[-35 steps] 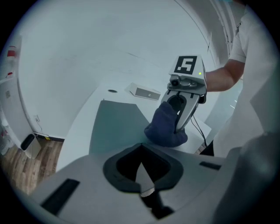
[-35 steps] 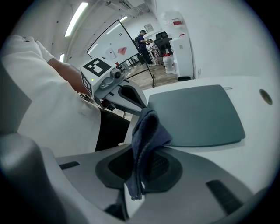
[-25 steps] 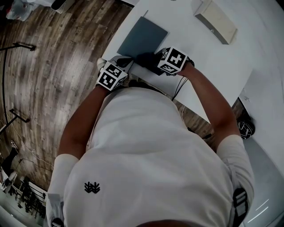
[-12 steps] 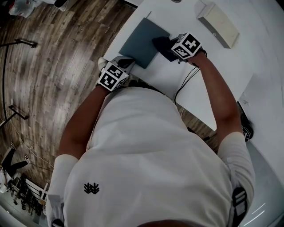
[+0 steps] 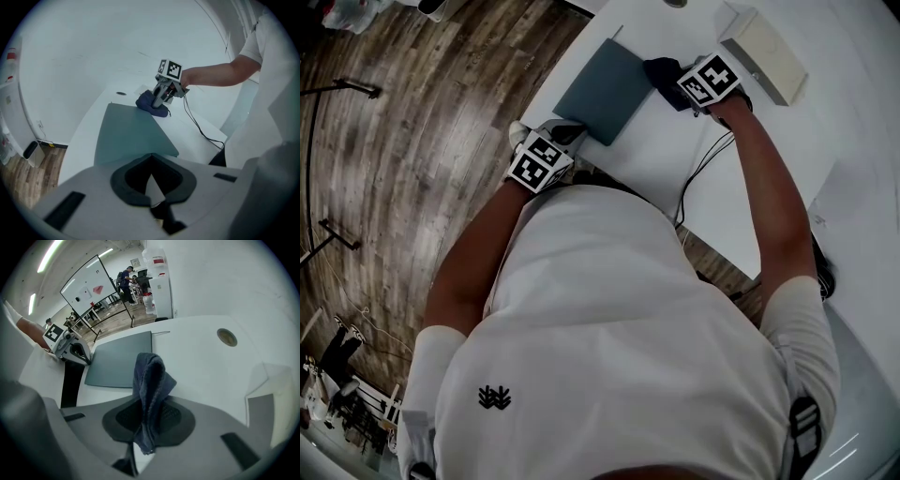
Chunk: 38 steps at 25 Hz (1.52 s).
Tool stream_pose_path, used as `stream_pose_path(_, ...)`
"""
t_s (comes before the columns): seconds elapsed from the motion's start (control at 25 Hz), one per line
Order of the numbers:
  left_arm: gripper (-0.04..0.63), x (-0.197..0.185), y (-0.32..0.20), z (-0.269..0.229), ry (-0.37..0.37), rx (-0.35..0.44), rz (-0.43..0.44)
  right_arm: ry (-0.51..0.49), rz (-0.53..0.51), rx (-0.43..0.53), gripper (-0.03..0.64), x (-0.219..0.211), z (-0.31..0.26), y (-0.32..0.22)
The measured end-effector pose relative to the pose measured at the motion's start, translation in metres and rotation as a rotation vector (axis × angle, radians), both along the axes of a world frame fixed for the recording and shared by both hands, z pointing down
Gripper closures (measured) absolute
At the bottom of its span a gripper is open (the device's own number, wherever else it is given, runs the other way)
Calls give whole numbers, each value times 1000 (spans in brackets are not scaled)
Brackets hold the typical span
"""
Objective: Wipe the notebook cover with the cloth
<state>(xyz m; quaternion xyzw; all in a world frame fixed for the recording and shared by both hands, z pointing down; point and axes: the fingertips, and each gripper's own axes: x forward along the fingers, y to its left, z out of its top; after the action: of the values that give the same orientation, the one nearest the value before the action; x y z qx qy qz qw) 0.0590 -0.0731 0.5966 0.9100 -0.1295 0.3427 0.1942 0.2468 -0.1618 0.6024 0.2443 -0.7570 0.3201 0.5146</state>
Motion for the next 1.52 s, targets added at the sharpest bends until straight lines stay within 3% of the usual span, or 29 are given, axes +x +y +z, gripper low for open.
stream_pose_path(0.2,589,-2,0,2,-7,11,-4,-11,-35,23,569,-12,-19,7)
stream_pose_path(0.44,589,-2,0,1,-5,10,1,-96,-154,13,569,-65,-45,34)
stream_pose_path(0.68,589,-2,1,1,-4,10,-1,-187,-286,-64,569,-134,-53,72)
stream_pose_path(0.88,589,1,1,2,-3,3,0,-230,-338,-140,569,-171,-36,90)
stream_pose_path(1.12,588,2,0,3,-8,7,3,-201,-318,-154,569,-167,-18,76)
stream_pose_path(1.52,589,2,0,4,-3,6,-3,-133,-245,-110,569,-123,-12,32)
